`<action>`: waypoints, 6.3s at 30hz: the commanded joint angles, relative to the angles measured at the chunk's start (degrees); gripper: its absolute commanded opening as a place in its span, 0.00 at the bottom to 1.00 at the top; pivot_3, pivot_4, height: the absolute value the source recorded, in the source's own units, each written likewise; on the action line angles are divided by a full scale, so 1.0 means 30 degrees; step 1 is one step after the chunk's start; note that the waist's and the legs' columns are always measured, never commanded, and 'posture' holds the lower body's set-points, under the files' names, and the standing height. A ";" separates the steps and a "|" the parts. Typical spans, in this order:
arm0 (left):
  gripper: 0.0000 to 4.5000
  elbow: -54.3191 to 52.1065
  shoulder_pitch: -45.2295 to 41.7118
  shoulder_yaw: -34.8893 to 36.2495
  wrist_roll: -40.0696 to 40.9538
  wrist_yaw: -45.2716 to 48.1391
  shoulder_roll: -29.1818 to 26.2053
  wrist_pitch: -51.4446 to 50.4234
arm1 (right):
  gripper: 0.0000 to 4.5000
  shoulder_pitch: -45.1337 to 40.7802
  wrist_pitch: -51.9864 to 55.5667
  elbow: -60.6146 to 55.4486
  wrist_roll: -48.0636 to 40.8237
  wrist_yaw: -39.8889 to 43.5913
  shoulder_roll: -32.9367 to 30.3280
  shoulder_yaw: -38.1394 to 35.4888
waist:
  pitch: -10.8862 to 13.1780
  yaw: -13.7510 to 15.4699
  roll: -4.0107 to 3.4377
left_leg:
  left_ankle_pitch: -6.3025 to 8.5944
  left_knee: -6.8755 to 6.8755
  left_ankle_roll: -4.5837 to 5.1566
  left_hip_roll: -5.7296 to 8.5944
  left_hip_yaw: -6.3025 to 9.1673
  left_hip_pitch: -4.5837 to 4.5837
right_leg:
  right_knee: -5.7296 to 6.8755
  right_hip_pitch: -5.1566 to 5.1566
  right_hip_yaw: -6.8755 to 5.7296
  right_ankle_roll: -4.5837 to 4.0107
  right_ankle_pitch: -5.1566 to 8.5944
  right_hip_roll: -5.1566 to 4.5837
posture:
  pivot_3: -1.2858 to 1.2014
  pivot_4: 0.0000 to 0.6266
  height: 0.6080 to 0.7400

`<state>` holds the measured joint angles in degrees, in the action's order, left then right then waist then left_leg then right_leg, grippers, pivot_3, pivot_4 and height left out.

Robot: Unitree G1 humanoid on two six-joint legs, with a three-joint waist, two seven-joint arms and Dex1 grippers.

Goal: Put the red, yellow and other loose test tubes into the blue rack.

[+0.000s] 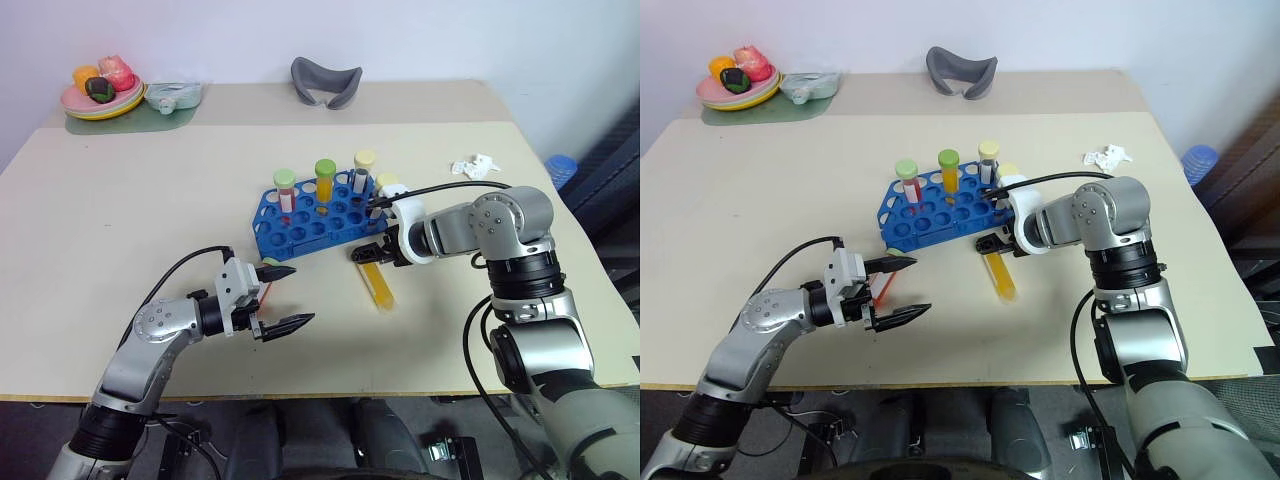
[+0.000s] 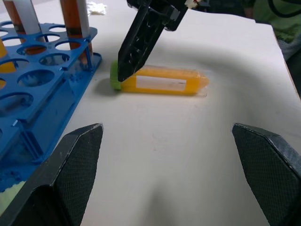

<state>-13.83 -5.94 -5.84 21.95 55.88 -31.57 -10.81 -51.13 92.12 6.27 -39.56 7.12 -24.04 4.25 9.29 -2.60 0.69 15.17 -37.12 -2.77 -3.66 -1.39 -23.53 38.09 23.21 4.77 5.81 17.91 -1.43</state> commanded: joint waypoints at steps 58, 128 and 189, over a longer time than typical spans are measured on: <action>1.00 0.1384 -0.0667 0.0800 0.0386 0.0652 -0.0133 0.0131 | 0.20 0.4198 -0.8798 -0.9769 -0.2693 0.3363 0.4228 -0.5544 | 0.0002 0.0016 0.0001 | 0.0001 0.0021 0.0001 -0.0002 0.0004 -0.0024 | -0.0012 0.0025 -0.0004 0.0002 0.0001 0.0001 | 0.52 0.24 1.00; 1.00 -0.2083 0.1748 0.3440 0.1832 -0.1669 -0.0750 -0.1774 | 0.20 0.3228 -4.4832 1.6240 0.5960 1.4521 1.0173 -0.5003 | 0.0009 -0.0479 -0.0016 | -0.0027 0.0022 -0.0049 -0.0022 -0.0006 0.0069 | 0.0068 -0.0034 -0.0015 -0.0002 -0.0002 -0.0017 | 0.52 0.24 1.00; 1.00 -0.1926 0.2617 0.3621 0.2077 -0.2774 0.0708 -0.0339 | 0.99 0.3378 -4.5073 1.8111 0.7438 1.2635 0.9652 -0.5282 | 0.0002 -0.0448 -0.0009 | -0.0021 0.0069 -0.0051 -0.0018 -0.0002 0.0301 | -0.0002 -0.0299 -0.0027 -0.0005 0.0000 -0.0034 | 0.52 0.24 1.00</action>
<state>-18.52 1.76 4.08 27.80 47.39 -29.48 -13.06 -42.56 -41.92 60.55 -17.97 46.25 4.92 -11.51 9.30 -3.94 0.66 15.11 -36.91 -2.92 -3.71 -1.40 -22.62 38.08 22.31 4.69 5.80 17.91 -1.53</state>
